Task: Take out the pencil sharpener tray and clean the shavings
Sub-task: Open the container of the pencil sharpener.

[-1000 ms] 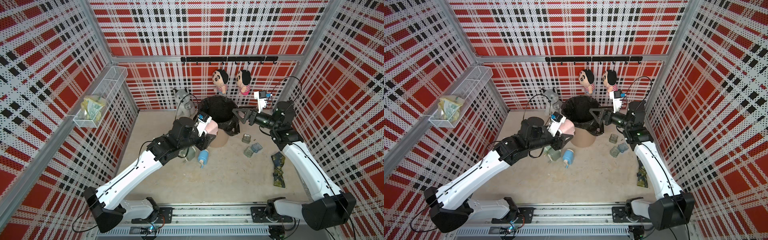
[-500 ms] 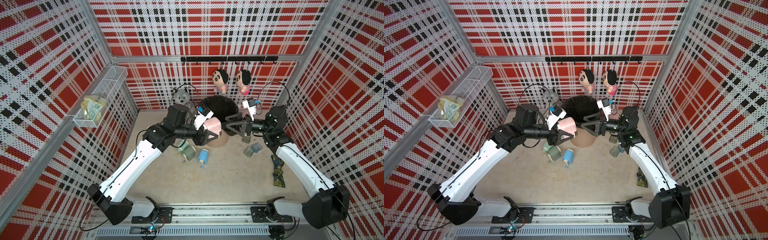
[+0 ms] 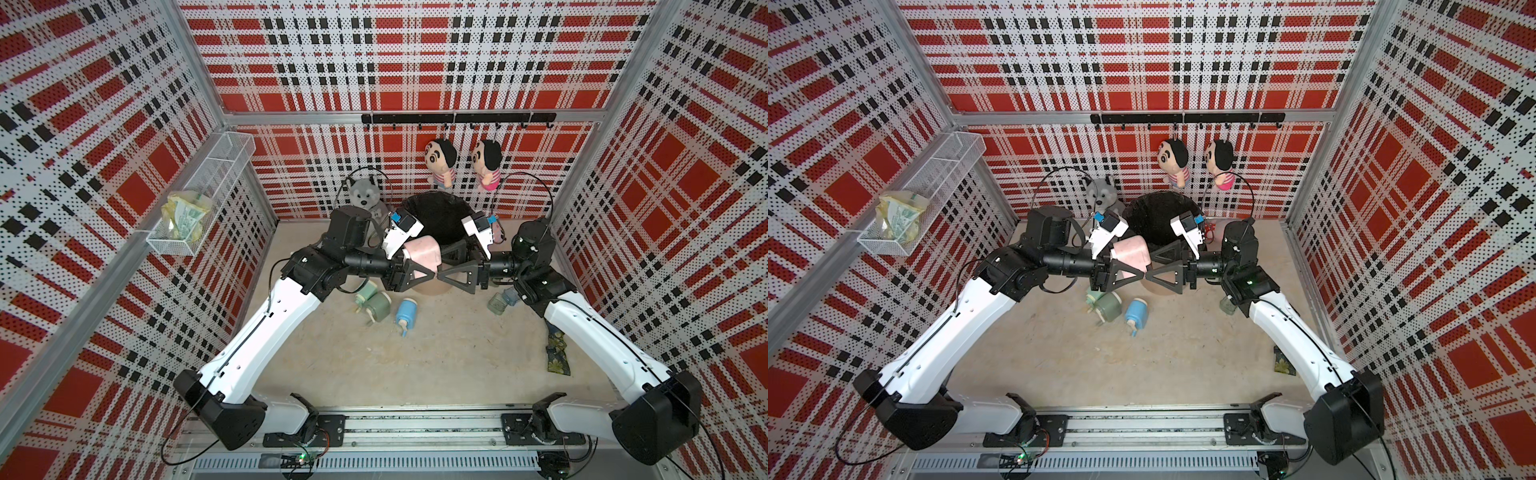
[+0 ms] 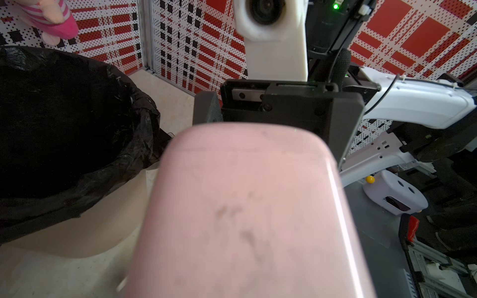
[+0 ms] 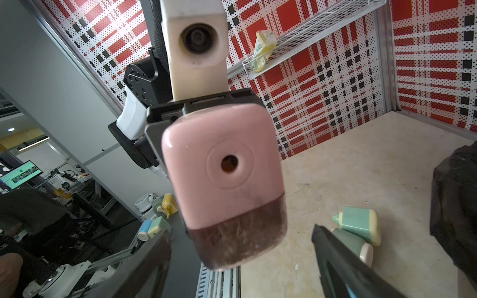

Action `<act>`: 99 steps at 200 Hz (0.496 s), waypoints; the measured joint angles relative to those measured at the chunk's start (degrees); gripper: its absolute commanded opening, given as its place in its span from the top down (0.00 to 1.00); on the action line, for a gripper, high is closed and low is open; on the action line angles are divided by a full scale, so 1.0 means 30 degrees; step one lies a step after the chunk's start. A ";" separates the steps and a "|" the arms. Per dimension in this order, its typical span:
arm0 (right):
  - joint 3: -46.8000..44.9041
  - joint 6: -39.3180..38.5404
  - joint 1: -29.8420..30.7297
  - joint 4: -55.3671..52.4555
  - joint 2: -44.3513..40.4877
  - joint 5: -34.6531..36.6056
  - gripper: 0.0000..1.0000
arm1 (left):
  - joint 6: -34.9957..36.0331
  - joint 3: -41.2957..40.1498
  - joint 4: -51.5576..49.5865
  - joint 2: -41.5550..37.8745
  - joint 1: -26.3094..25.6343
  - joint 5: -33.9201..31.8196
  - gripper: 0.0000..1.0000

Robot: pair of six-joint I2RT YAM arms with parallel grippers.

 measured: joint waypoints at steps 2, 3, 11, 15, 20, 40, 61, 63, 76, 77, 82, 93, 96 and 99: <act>0.0000 -0.0015 0.0007 -0.0015 0.0000 0.0000 0.14 | 0.0000 0.0000 0.0000 0.0000 0.0007 0.0022 0.58; 0.0000 -0.0022 0.0015 -0.0007 0.0000 -0.0007 0.15 | 0.0000 0.0000 0.0000 0.0000 0.0015 0.0022 0.58; 0.0000 -0.0036 0.0080 -0.0022 0.0000 0.0000 0.16 | 0.0000 0.0000 0.0000 0.0007 0.0015 0.0146 0.59; 0.0000 -0.0015 0.0117 -0.0022 0.0000 0.0000 0.16 | 0.0000 0.0000 0.0000 0.0007 0.0015 0.0204 0.59; 0.0000 0.0015 0.0175 0.0000 0.0000 0.0007 0.17 | 0.0000 0.0000 0.0000 0.0007 0.0036 0.0306 0.59; 0.0000 0.0255 0.0437 0.0430 0.0007 -0.0058 0.20 | 0.0000 0.0000 0.0007 0.0007 0.0080 0.0663 0.59; 0.0000 0.1064 0.0539 0.1457 0.0022 -0.0248 0.23 | 0.0000 0.0000 0.0007 0.0007 0.0138 0.0933 0.59; 0.0000 0.1100 0.0539 0.1574 0.0022 -0.0270 0.23 | 0.0000 0.0000 0.0007 0.0007 0.0146 0.0954 0.59; 0.0000 0.1545 0.0546 0.2157 0.0022 -0.0430 0.26 | 0.0000 0.0000 0.0015 0.0007 0.0189 0.1064 0.59; 0.0000 0.1552 0.0546 0.2178 0.0022 -0.0423 0.26 | 0.0000 0.0000 0.0015 0.0007 0.0197 0.1078 0.59; 0.0000 0.1734 0.0546 0.2324 0.0022 -0.0459 0.27 | 0.0000 0.0000 0.0022 0.0007 0.0211 0.1188 0.59; 0.0000 0.1996 0.0539 0.2601 0.0073 -0.0532 0.29 | 0.0000 0.0000 0.0029 0.0000 0.0226 0.1333 0.59; 0.0000 0.2069 0.0539 0.2645 0.0080 -0.0539 0.30 | 0.0000 0.0000 0.0029 0.0000 0.0226 0.1370 0.60; 0.0000 0.2120 0.0539 0.2703 0.0095 -0.0561 0.30 | 0.0000 0.0000 0.0029 0.0000 0.0226 0.1406 0.60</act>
